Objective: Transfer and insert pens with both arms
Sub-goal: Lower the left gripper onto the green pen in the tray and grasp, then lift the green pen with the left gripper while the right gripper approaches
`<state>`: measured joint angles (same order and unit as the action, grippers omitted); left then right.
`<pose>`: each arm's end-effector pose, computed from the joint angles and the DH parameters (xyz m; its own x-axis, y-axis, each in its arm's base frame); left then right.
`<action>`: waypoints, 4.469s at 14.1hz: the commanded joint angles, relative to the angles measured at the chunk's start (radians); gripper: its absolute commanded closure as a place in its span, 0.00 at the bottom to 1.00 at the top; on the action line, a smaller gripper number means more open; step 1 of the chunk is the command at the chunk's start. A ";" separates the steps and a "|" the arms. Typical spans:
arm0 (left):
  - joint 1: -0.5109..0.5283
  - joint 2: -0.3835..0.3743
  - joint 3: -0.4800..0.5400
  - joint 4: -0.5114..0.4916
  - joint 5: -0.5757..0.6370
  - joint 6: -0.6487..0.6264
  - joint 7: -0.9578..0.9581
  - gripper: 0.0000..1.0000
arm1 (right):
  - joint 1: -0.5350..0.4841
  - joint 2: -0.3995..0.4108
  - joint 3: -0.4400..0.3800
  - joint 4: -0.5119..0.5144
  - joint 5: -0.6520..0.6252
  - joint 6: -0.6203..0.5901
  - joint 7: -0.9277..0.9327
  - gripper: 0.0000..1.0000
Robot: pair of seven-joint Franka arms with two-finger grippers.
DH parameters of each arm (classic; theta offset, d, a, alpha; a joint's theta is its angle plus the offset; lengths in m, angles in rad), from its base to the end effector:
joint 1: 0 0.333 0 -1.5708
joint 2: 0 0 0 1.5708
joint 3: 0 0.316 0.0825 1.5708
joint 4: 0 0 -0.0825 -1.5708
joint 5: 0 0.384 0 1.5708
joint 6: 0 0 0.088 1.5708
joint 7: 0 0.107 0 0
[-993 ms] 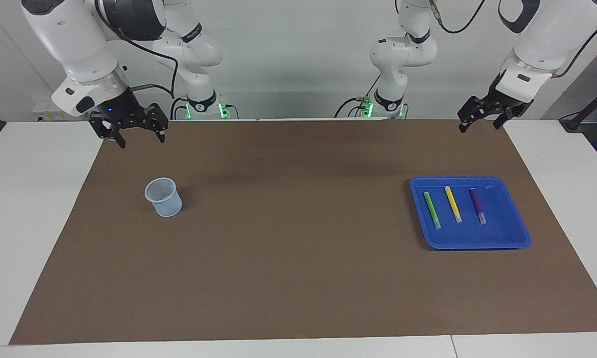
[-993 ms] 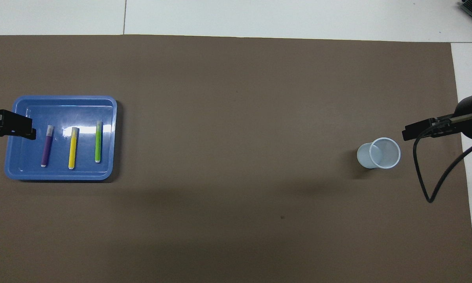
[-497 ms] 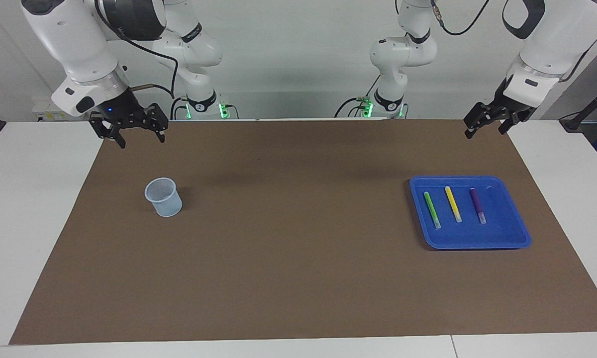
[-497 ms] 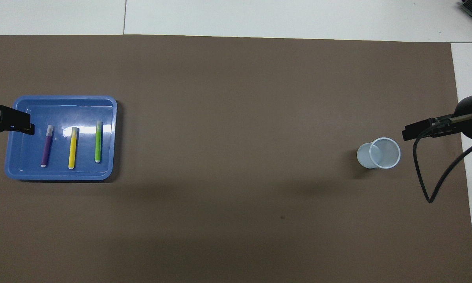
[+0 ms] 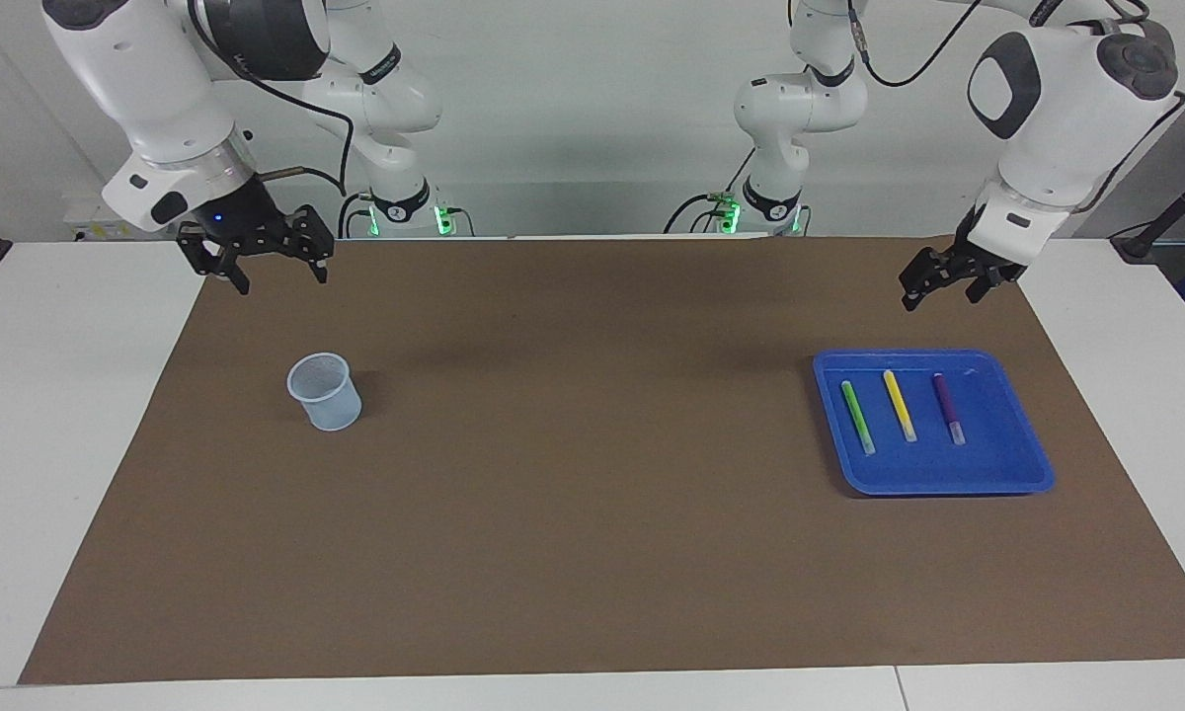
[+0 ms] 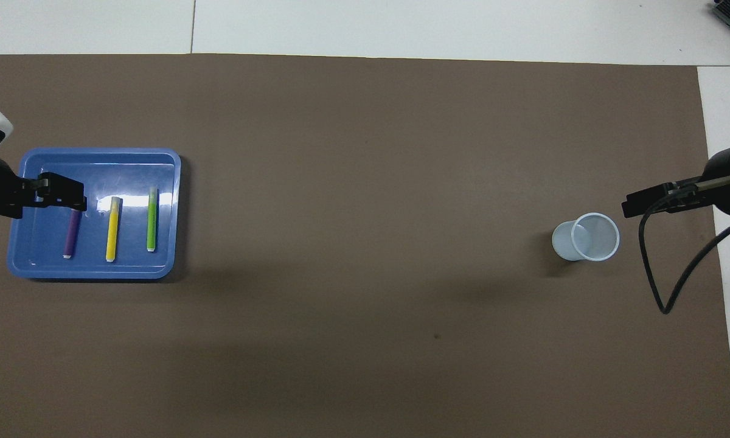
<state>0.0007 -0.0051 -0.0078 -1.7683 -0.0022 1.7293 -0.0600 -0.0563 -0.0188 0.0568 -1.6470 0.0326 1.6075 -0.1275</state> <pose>0.5579 -0.0042 0.5470 0.9980 0.0532 -0.0340 0.0533 -0.9986 0.0001 0.5504 0.0039 0.6021 0.9918 0.1264 -0.0166 0.1258 -0.9915 -0.0339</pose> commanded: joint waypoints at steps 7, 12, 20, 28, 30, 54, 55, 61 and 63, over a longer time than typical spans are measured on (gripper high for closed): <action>-0.010 0.039 0.002 -0.177 -0.001 0.233 -0.001 0.00 | 0.000 -0.020 -0.003 -0.020 0.013 0.005 -0.017 0.00; -0.016 0.097 -0.001 -0.243 -0.008 0.377 0.002 0.00 | 0.000 -0.020 -0.003 -0.020 0.013 0.005 -0.017 0.00; -0.016 0.229 0.000 -0.252 -0.042 0.509 0.003 0.00 | 0.000 -0.020 -0.003 -0.020 0.013 0.005 -0.017 0.00; -0.016 0.264 -0.003 -0.280 -0.045 0.510 0.009 0.07 | 0.000 -0.020 -0.003 -0.020 0.013 0.005 -0.017 0.00; -0.018 0.278 -0.003 -0.280 -0.045 0.522 0.019 0.25 | 0.000 -0.020 -0.003 -0.019 0.012 0.005 -0.015 0.00; -0.014 0.297 -0.003 -0.287 -0.051 0.579 0.003 1.00 | 0.242 -0.112 0.018 -0.352 0.343 0.331 0.196 0.00; -0.014 0.297 -0.001 -0.274 -0.051 0.564 0.002 1.00 | 0.243 -0.110 0.018 -0.355 0.346 0.374 0.233 0.00; -0.007 0.263 0.002 -0.106 -0.053 0.313 -0.065 1.00 | 0.334 -0.049 0.020 -0.355 0.369 0.495 0.253 0.00; -0.008 0.237 0.002 -0.091 -0.055 0.264 -0.107 1.00 | 0.368 -0.017 0.020 -0.355 0.404 0.555 0.253 0.00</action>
<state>-0.0069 0.2616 -0.0094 -1.8783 -0.0443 2.0534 -0.1278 0.2858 -0.0655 0.0791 -1.9956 0.3975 2.1077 0.1149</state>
